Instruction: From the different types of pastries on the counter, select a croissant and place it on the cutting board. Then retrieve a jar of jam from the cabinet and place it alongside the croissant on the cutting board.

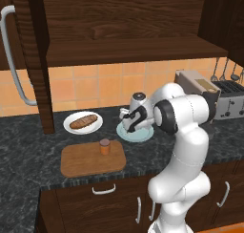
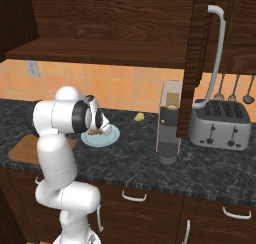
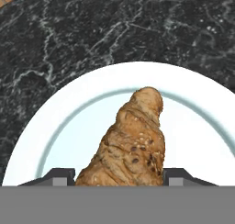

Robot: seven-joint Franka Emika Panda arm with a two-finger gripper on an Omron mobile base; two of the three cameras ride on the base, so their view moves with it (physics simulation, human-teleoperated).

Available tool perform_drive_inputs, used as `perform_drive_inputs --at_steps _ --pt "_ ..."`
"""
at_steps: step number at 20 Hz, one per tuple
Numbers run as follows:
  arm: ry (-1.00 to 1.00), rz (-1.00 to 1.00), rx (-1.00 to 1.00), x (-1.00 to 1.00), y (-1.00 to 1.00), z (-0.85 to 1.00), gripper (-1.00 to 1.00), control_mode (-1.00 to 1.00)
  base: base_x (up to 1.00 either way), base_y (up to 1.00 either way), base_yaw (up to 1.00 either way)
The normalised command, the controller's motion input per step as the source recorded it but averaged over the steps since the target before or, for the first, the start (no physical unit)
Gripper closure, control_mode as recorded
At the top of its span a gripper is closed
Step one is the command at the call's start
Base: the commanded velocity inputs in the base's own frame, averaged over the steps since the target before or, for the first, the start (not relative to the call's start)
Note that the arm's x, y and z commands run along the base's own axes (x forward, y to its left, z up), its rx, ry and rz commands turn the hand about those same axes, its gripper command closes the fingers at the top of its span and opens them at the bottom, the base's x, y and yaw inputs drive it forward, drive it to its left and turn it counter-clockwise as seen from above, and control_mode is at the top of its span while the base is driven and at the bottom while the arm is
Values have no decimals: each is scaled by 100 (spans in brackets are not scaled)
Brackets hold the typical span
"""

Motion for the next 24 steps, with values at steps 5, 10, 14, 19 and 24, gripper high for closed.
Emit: perform_drive_inputs --at_steps 5,10,14,19,24 --pt "8 -12 0 -8 6 36 100 -100 0 0 0" --pt "46 -16 0 -8 4 100 100 -100 0 0 0" --pt "42 -15 0 -8 0 88 100 -100 0 0 0" --pt "-2 0 -2 -20 26 -40 100 -100 0 0 0" --pt "-15 0 -9 -6 59 -2 100 -100 0 0 0"
